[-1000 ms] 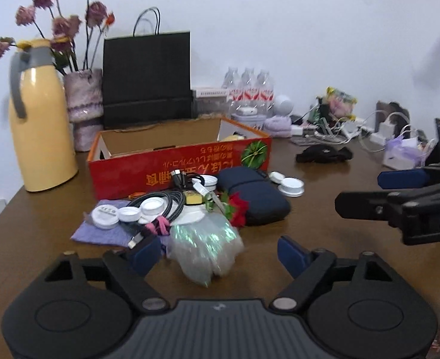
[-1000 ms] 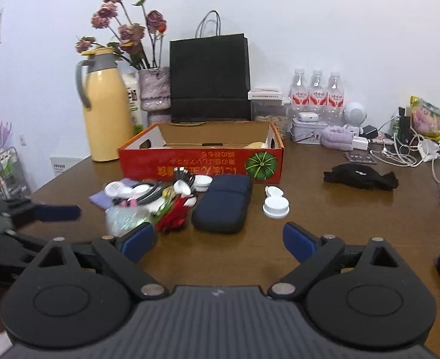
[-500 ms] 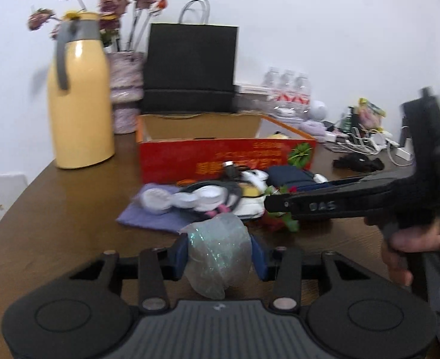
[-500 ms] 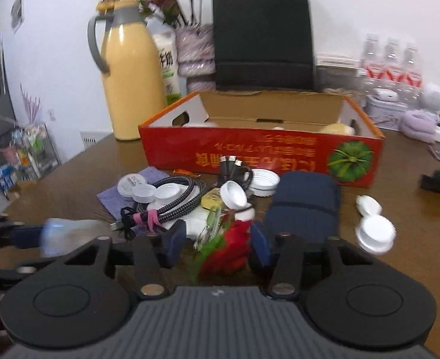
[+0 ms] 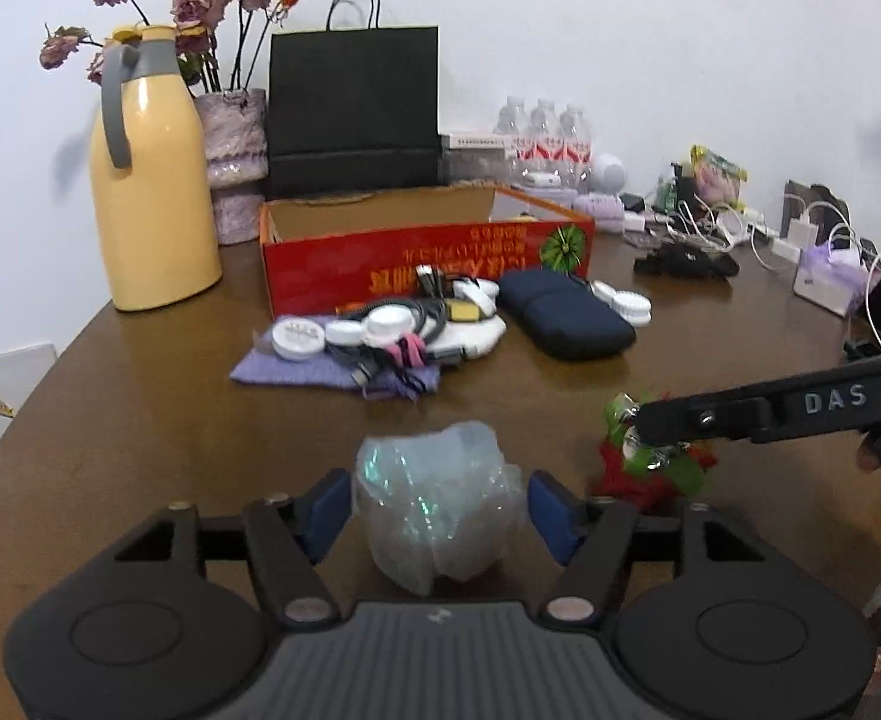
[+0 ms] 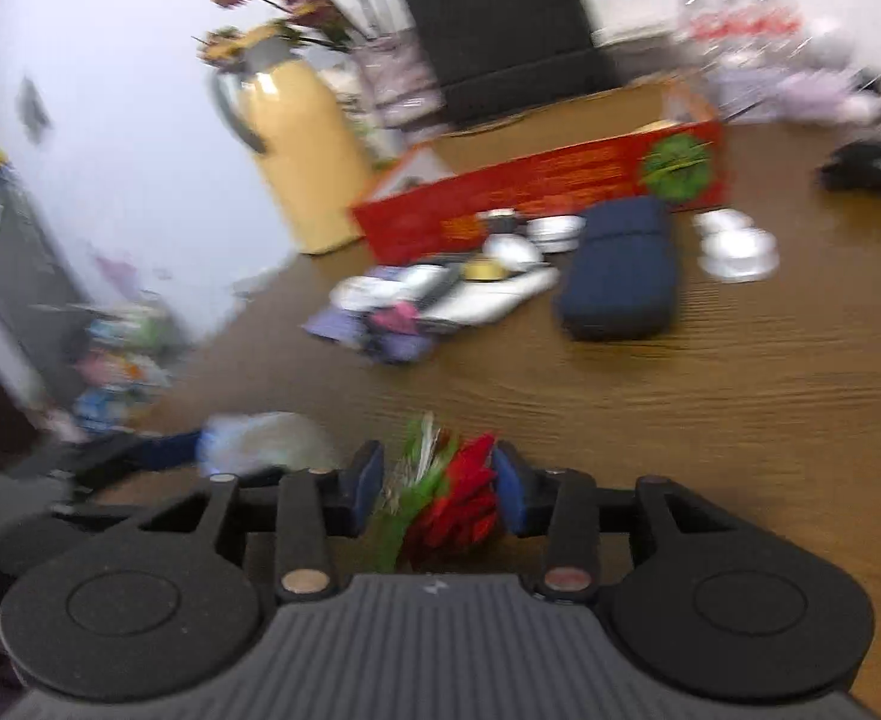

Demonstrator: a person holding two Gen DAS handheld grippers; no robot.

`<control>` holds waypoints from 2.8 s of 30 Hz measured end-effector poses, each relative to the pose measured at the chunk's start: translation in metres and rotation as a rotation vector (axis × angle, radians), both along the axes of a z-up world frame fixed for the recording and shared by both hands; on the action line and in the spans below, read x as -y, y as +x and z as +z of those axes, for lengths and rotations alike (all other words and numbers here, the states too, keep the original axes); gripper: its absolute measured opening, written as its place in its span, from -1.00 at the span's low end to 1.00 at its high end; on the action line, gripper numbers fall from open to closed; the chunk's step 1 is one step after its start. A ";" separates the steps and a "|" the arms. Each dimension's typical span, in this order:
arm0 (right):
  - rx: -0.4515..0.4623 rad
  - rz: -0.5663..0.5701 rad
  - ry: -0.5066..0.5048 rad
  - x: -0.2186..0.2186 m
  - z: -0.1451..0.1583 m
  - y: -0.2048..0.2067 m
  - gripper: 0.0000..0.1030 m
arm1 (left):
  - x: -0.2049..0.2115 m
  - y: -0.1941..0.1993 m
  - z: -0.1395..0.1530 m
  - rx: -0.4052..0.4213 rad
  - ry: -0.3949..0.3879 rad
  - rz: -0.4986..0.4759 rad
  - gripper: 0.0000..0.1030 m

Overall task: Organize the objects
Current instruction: 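Grasp the sparkly bag with the left tool while the right grasps the red flower, then drop the sparkly bag into the box with the left tool while the right drops the flower, then move both tools back over the table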

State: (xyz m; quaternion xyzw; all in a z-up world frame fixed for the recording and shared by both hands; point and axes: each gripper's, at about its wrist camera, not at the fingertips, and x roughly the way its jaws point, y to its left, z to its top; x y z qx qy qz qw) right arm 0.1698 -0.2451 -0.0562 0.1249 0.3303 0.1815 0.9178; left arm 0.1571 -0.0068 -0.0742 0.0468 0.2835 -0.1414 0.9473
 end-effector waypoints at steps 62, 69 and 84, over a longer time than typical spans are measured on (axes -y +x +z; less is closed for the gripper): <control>0.052 -0.050 -0.065 0.022 0.132 0.304 1.00 | -0.014 0.259 0.142 0.099 0.064 0.213 0.83; 0.211 -0.044 -0.060 0.053 0.110 0.083 1.00 | -0.022 0.058 0.094 0.087 -0.086 0.144 0.88; 0.090 -0.085 -0.328 0.054 0.055 -0.111 1.00 | -0.052 -0.060 0.061 0.017 -0.028 0.251 0.90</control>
